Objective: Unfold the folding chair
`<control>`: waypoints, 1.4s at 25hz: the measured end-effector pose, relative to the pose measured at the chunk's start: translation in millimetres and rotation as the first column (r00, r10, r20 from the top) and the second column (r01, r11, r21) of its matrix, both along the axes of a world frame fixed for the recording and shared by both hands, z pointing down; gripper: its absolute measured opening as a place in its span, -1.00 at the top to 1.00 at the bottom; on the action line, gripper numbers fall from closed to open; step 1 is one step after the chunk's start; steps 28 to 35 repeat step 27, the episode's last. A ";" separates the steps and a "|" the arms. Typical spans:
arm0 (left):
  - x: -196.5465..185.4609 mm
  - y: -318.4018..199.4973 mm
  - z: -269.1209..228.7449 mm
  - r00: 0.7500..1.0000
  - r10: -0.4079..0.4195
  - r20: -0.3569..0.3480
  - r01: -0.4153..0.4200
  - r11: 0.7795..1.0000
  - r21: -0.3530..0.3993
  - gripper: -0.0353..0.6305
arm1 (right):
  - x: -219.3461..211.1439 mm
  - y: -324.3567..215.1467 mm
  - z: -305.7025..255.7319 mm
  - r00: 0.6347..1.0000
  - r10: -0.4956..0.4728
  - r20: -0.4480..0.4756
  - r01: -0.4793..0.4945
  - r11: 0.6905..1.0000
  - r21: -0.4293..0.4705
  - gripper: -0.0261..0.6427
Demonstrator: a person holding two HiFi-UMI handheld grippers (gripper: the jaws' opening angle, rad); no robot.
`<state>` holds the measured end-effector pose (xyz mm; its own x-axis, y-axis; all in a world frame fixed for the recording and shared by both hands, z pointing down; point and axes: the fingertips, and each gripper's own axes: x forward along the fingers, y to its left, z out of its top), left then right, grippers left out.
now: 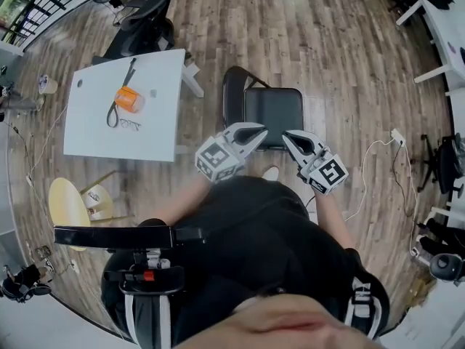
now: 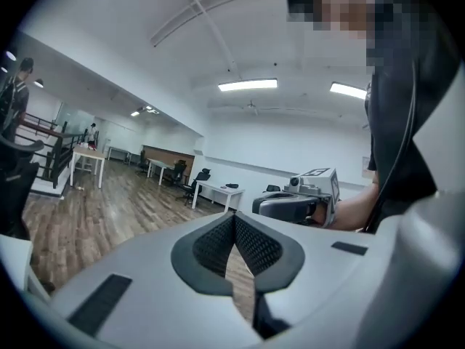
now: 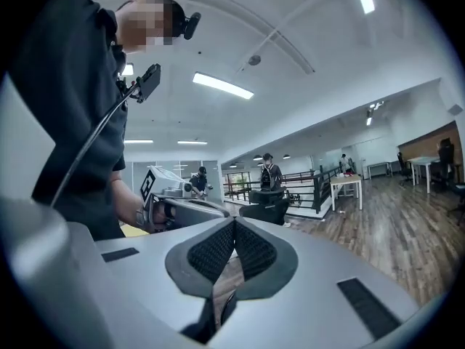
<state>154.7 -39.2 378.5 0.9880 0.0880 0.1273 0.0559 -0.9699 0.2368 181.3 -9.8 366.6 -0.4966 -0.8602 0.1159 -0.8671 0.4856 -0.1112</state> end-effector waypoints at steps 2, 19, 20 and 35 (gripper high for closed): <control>-0.5 -7.0 -8.1 1.000 -0.011 -0.010 0.011 1.000 0.027 0.88 | -3.0 -6.2 -8.1 1.000 -0.002 -0.015 0.002 1.000 0.010 0.90; -10.5 -20.2 -35.5 0.998 -0.029 -0.058 0.032 0.998 0.046 0.88 | -30.0 -22.4 -33.0 1.000 -0.007 -0.002 0.007 0.999 0.047 0.90; -10.1 -20.4 -35.1 0.998 -0.031 -0.058 0.033 0.999 0.035 0.88 | -29.1 -22.3 -33.2 1.000 -0.004 0.002 0.004 0.999 0.048 0.90; -7.3 -21.3 -37.1 0.997 -0.035 -0.063 0.037 0.999 0.037 0.88 | -22.7 -21.8 -29.2 1.000 0.022 0.019 -0.023 0.999 0.038 0.90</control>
